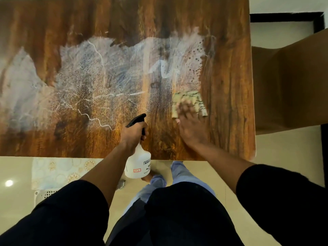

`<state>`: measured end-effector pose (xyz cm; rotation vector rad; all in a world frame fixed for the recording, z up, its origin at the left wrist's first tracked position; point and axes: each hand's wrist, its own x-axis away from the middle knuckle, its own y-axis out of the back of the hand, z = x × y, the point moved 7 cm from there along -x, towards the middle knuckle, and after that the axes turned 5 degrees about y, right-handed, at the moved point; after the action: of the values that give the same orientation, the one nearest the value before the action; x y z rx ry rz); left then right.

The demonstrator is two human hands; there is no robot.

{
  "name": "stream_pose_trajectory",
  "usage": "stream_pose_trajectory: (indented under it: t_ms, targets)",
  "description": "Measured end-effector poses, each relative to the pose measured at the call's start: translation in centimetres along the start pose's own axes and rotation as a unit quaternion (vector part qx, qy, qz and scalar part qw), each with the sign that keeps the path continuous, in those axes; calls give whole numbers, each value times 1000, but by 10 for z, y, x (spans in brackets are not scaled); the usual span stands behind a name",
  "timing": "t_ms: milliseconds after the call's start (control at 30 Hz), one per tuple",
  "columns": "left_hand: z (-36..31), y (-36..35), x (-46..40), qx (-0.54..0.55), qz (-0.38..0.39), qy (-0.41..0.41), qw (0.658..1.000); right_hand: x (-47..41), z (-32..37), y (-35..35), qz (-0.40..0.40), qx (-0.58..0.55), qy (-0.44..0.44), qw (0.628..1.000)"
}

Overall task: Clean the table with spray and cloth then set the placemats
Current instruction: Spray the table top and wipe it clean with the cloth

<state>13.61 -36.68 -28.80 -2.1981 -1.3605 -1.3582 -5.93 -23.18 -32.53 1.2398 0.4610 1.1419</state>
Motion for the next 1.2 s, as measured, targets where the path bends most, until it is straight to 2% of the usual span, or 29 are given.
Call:
stream_pose_trajectory:
  t_ms: [100, 167, 200, 367, 467, 533, 600, 667, 767, 900, 967, 1067, 1133, 1200]
  targets:
    - [-3, -5, 0, 5, 21, 9, 1000, 11, 13, -9, 39, 41, 174, 983]
    - [-4, -9, 1, 2, 43, 23, 999, 4, -10, -3, 57, 60, 212, 974]
    - [-4, -10, 1, 0, 50, 28, 998, -5, -27, 5, 56, 58, 197, 977]
    - [-9, -19, 0, 20, 50, 27, 998, -51, -104, 54, -3, 7, -26, 1000]
    - [-13, -20, 2, 35, 19, 19, 999, -62, -89, 52, -20, 2, -100, 995]
    - [-13, -18, 3, 41, 0, 18, 999, -60, -58, 42, -24, -4, -97, 995]
    - [-13, -14, 2, 48, -21, 18, 998, -50, -15, 28, -7, -3, -23, 1000]
    - [-13, -10, 2, 58, -36, 12, 998, -33, 33, 11, 12, 1, 86, 996]
    - [-10, 2, 3, 82, -60, 20, 995, -3, 91, -21, 57, 26, 234, 970]
    - [-2, 22, 2, 77, -73, 33, 994, -5, 91, -28, 81, 64, 309, 946]
    - [1, 30, 1, 78, -75, 36, 993, -23, 67, -14, 81, 50, 262, 960]
    - [4, 40, 0, 84, -75, 39, 993, -57, 20, 14, 30, 21, 83, 996]
    - [7, 47, -3, 90, -78, 38, 992, -69, 7, 22, 5, 7, 3, 1000]
    - [9, 57, -6, 99, -86, 36, 991, -73, 16, 22, -12, -8, -32, 999]
